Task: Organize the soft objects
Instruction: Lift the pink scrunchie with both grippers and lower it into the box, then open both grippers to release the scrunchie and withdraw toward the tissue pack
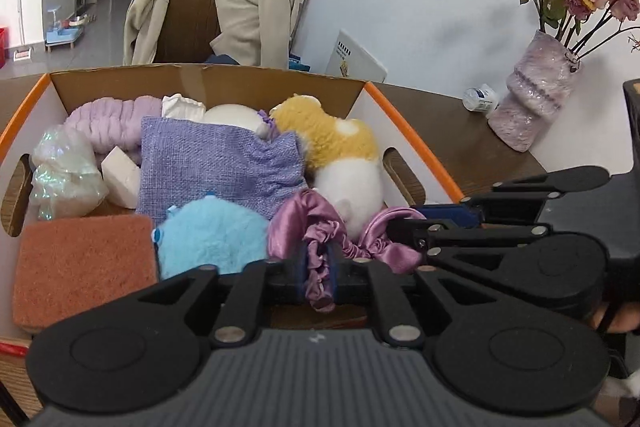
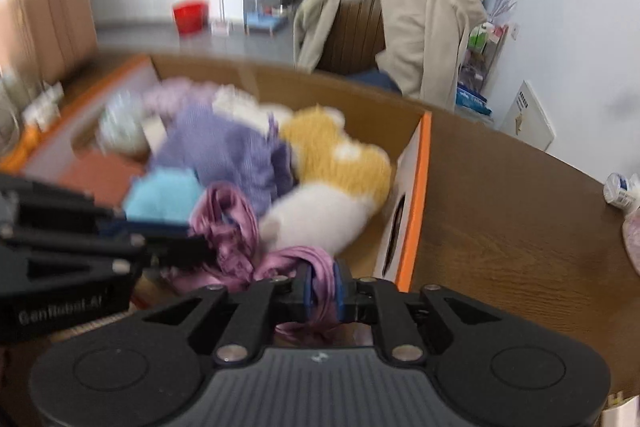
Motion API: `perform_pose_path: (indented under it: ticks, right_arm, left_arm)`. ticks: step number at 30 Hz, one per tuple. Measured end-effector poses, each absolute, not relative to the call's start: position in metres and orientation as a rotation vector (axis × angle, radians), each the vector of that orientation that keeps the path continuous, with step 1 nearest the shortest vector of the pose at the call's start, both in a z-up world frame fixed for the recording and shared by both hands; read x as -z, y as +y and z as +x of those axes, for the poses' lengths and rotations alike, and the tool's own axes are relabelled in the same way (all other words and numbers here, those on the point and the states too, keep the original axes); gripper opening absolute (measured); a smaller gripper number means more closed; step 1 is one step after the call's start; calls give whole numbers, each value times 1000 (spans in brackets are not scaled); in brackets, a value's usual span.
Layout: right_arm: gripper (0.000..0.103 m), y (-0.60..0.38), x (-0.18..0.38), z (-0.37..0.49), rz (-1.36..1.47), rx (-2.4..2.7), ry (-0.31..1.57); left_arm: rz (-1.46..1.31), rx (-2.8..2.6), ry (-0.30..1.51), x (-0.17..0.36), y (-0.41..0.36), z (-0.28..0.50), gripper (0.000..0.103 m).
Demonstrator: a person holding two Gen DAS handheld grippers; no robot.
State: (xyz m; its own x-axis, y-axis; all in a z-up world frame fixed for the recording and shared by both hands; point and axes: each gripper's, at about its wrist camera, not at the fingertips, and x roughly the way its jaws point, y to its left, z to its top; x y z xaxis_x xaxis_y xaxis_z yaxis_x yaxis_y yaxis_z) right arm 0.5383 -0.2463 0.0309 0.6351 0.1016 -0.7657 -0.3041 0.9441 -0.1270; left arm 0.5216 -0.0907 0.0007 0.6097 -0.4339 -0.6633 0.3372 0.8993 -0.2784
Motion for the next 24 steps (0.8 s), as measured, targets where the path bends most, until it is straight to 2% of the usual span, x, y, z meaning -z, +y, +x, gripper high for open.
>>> perform_pose_path:
  ticks: [2, 5, 10, 12, 14, 20, 24]
  right_arm:
    - [21, -247, -31, 537, -253, -226, 849]
    - [33, -250, -41, 530, -242, -228, 834]
    - [34, -265, -86, 500, -214, -218, 747]
    - [38, -270, -107, 483, -204, -210, 706]
    - [40, -273, -127, 465, -205, -206, 667]
    - [52, -275, -167, 407, -200, -204, 582]
    - [57, -274, -179, 370, -186, -205, 531]
  left_arm:
    - [-124, 454, 791, -4, -89, 519, 38]
    - [-86, 461, 739, -22, -82, 503, 41]
    - [-37, 426, 638, -69, -65, 469, 55]
    - [-24, 414, 601, -89, -57, 451, 66]
    - [-1, 407, 558, -107, -50, 430, 73]
    - [47, 366, 497, -137, -34, 371, 77]
    - [52, 285, 431, -141, -22, 327, 93]
